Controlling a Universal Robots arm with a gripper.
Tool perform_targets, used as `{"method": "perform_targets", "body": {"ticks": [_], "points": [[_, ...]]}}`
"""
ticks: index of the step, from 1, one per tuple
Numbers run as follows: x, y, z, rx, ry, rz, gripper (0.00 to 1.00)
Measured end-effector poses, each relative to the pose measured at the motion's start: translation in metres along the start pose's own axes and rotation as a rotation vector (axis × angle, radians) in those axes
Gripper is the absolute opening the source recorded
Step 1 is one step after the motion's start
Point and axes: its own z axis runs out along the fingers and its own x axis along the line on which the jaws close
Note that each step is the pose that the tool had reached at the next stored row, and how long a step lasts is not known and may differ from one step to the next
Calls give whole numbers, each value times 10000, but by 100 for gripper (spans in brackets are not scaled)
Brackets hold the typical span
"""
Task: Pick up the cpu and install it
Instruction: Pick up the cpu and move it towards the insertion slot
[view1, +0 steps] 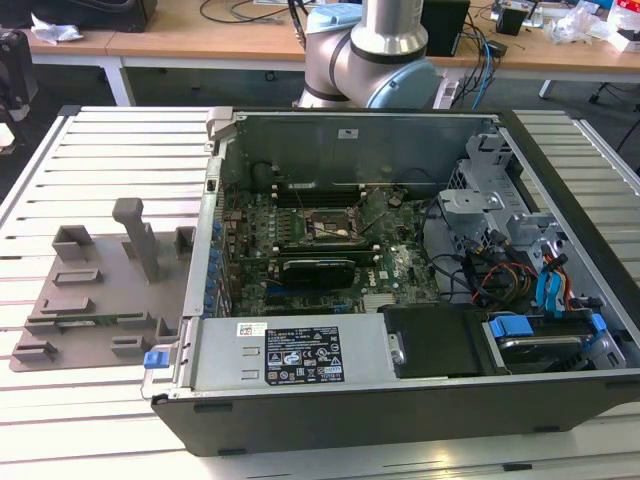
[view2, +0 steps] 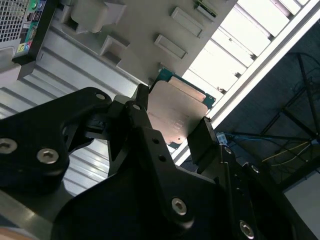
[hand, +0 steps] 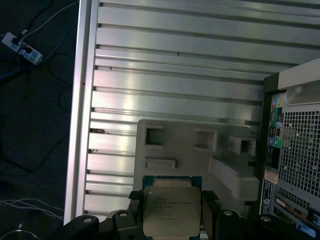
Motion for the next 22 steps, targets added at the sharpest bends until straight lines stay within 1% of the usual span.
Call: {"method": "perform_targets", "body": {"ticks": [4, 11, 12, 17, 20, 22], "points": [[-88, -7, 4, -1, -1, 1, 55], [-431, -37, 14, -1, 5, 0, 55], [-490, -42, 16, -2, 5, 0, 55], [-676, -58, 21, -2, 8, 1, 55], [-772, -66, 25, -2, 9, 1, 55], [-810, -70, 25, -1, 11, 0, 55]]}}
